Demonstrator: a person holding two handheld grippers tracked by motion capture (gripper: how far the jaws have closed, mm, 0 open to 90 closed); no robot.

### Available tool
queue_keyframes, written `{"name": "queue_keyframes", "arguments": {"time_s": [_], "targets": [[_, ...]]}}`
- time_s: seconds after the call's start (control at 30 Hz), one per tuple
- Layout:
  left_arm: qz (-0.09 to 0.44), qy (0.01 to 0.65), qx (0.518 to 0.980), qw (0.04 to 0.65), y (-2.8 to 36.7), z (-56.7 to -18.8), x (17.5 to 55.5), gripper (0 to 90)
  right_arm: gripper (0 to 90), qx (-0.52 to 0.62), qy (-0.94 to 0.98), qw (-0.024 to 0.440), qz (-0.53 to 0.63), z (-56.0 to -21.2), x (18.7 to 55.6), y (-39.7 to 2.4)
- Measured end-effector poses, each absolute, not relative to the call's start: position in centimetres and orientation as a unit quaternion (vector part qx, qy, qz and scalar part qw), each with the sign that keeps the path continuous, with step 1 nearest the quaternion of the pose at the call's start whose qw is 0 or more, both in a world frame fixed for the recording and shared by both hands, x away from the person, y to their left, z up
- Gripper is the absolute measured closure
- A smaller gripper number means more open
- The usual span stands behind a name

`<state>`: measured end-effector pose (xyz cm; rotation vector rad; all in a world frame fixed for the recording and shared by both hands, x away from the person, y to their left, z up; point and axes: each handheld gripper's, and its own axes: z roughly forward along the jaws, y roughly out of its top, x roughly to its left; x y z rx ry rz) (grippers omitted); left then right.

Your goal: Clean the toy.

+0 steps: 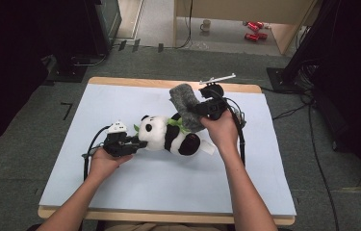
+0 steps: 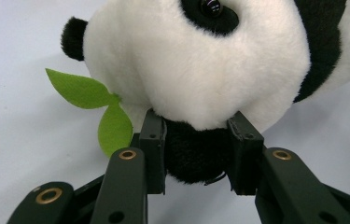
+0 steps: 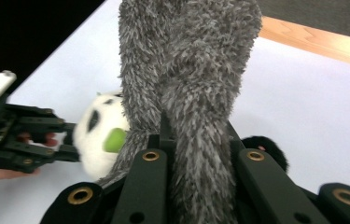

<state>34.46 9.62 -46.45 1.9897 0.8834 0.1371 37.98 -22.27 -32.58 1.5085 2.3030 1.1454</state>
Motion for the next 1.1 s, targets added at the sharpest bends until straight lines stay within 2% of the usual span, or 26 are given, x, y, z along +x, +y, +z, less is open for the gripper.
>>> {"name": "queue_keyframes", "arguments": {"time_s": [0.43, 1.1], "targets": [[0.056, 0.355, 0.811, 0.463, 9.7, -46.7, 34.3, 64.7, 79.5, 0.555, 0.745, 0.062, 0.365, -37.7, 39.7, -25.3], [0.035, 0.365, 0.799, 0.477, 10.0, -46.9, 34.8, 64.0, 79.4, 0.569, 0.735, 0.065, 0.364, -40.4, 38.3, -29.5]]}}
